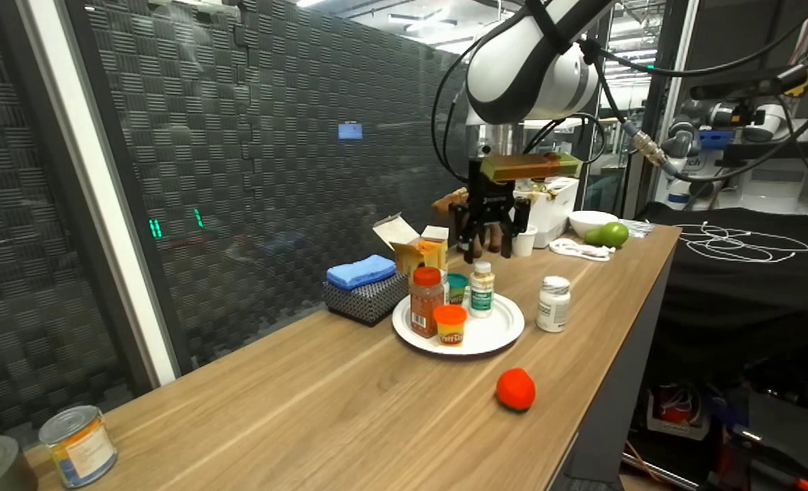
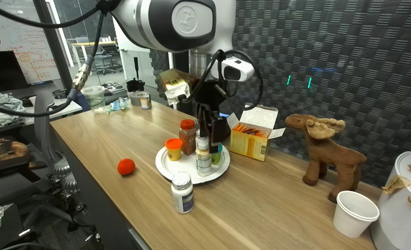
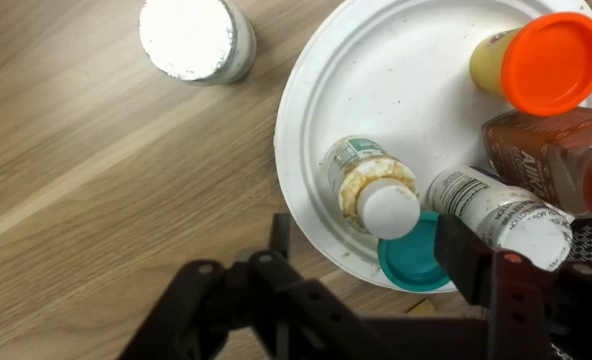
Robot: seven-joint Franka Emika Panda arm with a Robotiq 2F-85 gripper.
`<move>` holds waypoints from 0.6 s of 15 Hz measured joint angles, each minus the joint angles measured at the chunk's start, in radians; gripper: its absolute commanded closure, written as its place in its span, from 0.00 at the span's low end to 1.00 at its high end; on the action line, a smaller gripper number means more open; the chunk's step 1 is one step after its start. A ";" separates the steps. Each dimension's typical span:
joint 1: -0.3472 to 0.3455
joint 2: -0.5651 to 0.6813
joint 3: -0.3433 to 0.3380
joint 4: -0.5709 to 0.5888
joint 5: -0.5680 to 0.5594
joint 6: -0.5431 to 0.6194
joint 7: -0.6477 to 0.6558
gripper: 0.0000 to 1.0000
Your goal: Put the bottles on the tray
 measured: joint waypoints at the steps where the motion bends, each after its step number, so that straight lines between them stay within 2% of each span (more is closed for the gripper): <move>1: -0.002 -0.006 -0.001 -0.002 0.000 0.007 0.000 0.00; 5: -0.006 -0.041 -0.007 -0.026 0.000 0.045 0.001 0.00; 9: -0.024 -0.107 -0.034 -0.100 0.000 0.098 0.001 0.00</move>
